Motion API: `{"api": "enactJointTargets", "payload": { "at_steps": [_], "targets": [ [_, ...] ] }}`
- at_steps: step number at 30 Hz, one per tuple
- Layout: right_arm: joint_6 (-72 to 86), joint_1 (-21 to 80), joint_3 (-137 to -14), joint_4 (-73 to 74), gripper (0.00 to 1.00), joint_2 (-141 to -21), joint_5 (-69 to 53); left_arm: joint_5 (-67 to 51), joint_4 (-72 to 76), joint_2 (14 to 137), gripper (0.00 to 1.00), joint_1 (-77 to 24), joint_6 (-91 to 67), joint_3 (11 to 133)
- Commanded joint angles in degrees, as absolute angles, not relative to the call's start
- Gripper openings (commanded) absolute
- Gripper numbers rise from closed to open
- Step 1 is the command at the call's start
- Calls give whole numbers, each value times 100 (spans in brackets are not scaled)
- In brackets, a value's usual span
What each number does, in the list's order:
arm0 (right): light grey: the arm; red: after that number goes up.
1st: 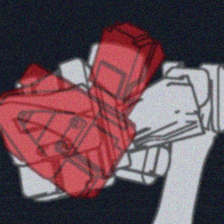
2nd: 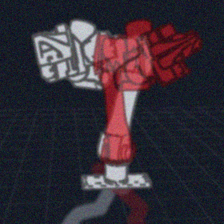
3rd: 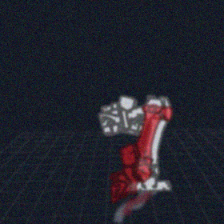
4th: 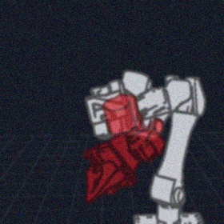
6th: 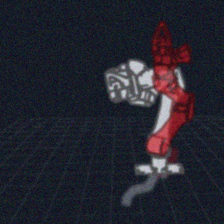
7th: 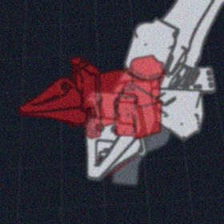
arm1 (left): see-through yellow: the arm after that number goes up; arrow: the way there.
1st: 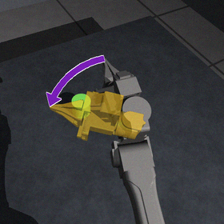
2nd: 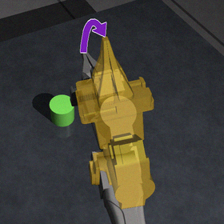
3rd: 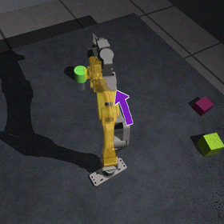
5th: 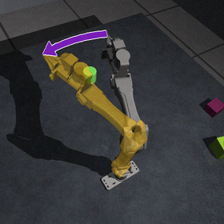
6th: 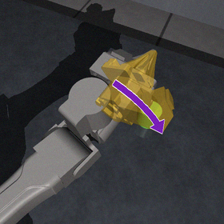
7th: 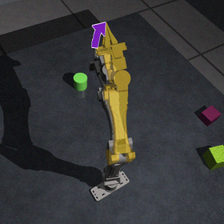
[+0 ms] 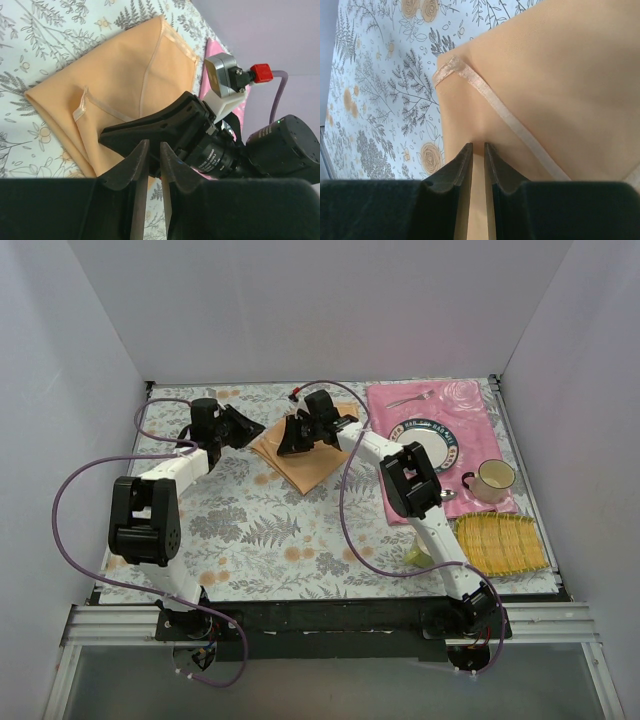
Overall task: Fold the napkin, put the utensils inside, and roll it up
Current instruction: Fold the napkin
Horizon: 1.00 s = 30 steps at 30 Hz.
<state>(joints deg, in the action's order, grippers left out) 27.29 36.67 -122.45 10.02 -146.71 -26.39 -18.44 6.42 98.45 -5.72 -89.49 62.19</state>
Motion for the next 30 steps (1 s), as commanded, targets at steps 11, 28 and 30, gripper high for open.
{"api": "enactJointTargets", "payload": {
  "at_steps": [11,28,30],
  "targets": [
    [2918,3718,-12357,606,24,-14784,-2786,-2057,273,9764,15,-396,-8807,6310],
    [1398,3744,-12701,2461,50,-13588,-1759,-1590,-572,9316,20,-255,-9343,6232],
    [1397,3735,-12621,2382,50,-13658,-1714,-1722,-423,9360,19,-255,-9395,6126]
  ]
}}
